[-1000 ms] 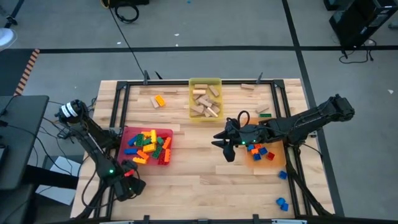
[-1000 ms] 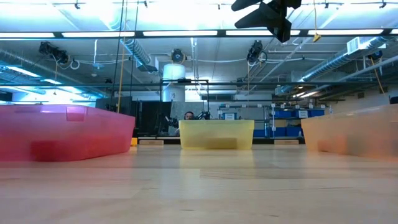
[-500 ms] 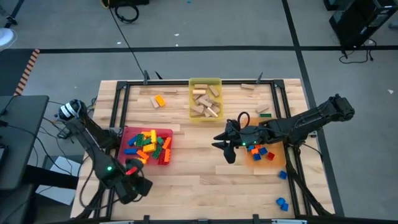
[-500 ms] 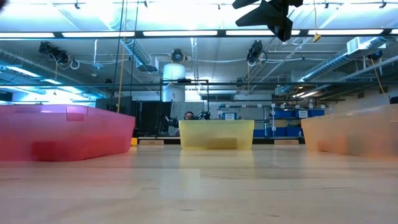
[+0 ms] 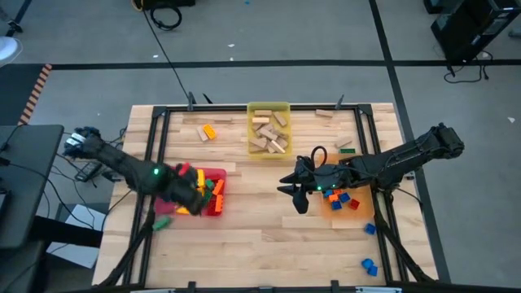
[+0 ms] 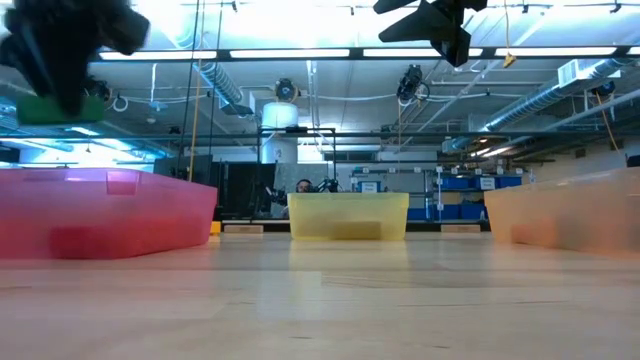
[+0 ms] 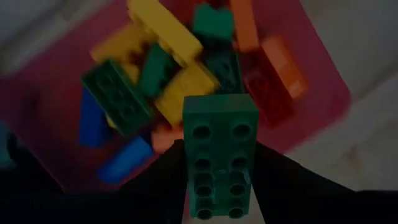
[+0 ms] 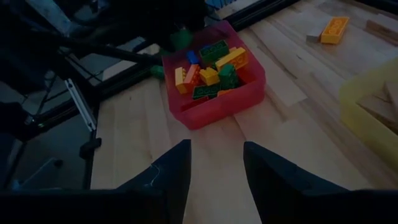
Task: Sort blocks by size
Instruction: Put the 3 stud green game piece into the pink bin
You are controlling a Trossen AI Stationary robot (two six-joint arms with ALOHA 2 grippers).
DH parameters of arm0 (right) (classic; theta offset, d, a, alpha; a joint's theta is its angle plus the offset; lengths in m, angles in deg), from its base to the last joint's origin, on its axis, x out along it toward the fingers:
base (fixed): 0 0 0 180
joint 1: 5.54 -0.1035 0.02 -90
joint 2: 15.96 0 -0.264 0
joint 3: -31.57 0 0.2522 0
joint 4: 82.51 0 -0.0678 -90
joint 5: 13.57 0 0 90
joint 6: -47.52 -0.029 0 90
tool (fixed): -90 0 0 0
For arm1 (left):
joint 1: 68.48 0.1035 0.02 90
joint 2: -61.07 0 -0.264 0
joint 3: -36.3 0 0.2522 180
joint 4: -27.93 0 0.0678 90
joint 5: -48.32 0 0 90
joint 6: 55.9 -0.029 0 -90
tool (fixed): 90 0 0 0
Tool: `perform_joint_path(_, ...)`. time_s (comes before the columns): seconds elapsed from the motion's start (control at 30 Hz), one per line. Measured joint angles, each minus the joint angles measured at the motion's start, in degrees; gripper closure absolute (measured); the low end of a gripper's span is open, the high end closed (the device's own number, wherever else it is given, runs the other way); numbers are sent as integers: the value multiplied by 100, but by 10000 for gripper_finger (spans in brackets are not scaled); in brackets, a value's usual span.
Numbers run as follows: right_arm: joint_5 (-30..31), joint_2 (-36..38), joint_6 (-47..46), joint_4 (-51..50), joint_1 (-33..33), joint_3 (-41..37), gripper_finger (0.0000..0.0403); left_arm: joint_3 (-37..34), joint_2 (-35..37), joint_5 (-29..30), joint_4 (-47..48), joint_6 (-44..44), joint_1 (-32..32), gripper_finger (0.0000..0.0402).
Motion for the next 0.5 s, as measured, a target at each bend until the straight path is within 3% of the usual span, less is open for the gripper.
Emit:
perform_joint_path(0.27,4,0,-168,0,0,0,244,-919,612,-123,-1010,-1390,1164,238)
perform_joint_path(0.5,9,0,-260,0,0,0,244,-1003,576,-29,-1315,-1783,1384,223)
